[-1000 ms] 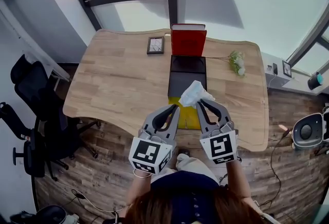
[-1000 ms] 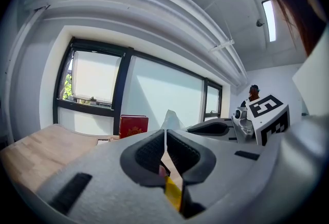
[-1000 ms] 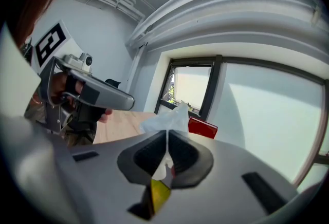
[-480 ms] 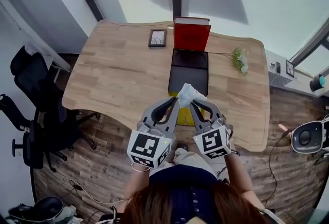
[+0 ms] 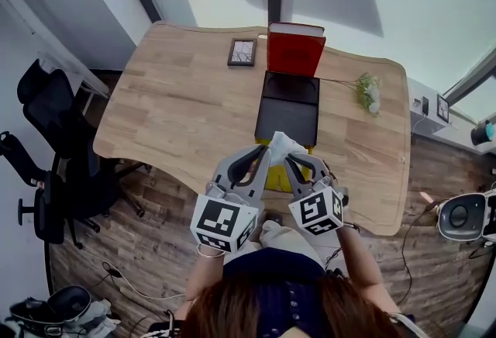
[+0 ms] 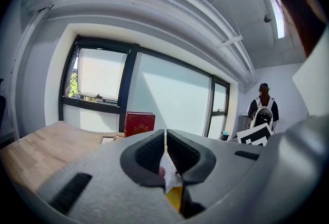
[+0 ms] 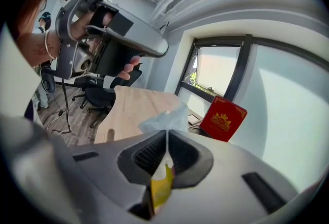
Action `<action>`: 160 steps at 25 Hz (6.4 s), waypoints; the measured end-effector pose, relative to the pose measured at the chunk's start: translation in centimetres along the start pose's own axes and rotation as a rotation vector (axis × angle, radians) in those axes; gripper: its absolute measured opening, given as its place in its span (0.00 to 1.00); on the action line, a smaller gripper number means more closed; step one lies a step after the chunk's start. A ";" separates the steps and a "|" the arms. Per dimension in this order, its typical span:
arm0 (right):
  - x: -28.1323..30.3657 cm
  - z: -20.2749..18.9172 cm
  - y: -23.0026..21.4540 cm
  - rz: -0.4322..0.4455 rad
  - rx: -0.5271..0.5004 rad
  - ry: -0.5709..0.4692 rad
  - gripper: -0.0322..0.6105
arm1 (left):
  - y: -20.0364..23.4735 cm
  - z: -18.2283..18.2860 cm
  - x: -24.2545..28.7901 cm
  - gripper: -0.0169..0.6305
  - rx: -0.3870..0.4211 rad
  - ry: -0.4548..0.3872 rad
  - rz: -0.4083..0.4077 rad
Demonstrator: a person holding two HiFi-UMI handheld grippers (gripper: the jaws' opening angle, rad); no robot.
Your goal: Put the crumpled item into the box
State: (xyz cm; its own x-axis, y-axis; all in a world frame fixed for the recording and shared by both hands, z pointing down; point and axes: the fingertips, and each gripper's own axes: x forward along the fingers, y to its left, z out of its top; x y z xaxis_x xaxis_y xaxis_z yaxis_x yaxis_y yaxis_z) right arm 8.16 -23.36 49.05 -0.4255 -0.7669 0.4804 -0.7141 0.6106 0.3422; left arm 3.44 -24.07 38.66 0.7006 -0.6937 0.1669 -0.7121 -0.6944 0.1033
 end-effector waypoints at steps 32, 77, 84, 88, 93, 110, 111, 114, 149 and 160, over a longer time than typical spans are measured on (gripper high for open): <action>6.4 -8.7 3.8 0.212 -0.022 0.202 0.10 | 1.7 -3.1 0.8 0.08 -0.075 0.065 0.052; 11.4 -14.1 6.0 0.331 0.007 0.356 0.10 | 4.0 -5.5 -0.2 0.08 -0.106 0.130 0.134; 10.9 -13.5 5.9 0.313 0.008 0.341 0.10 | 3.6 -5.3 -0.6 0.08 -0.091 0.129 0.123; 10.6 -13.1 5.9 0.299 0.008 0.333 0.10 | 3.2 -5.0 -1.0 0.08 -0.083 0.125 0.111; 10.0 -12.3 5.6 0.275 0.029 0.319 0.10 | 2.7 -4.6 -1.4 0.08 -0.073 0.118 0.094; 5.9 -8.1 4.1 0.110 0.167 0.245 0.10 | 1.3 -3.5 -4.0 0.08 -0.034 0.075 0.045; 5.6 -7.9 4.1 0.108 0.179 0.242 0.10 | 1.3 -3.4 -4.1 0.08 -0.033 0.072 0.042; 4.6 -6.9 3.9 0.088 0.213 0.221 0.10 | 1.1 -3.0 -4.6 0.08 -0.025 0.061 0.033; -8.4 1.4 3.7 -0.291 0.427 -0.089 0.09 | -3.2 -0.4 -10.7 0.08 0.045 -0.044 -0.082; -12.2 3.3 5.8 -0.364 0.400 -0.140 0.09 | -4.2 0.0 -13.5 0.08 0.066 -0.070 -0.105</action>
State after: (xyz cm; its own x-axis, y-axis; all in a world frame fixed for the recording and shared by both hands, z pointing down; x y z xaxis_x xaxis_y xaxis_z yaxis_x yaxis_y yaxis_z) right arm 7.39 -11.10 42.45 -0.1620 -0.9500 0.2670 -0.9726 0.1995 0.1195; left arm -2.99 -11.78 36.00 0.7739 -0.6268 0.0899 -0.6322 -0.7731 0.0516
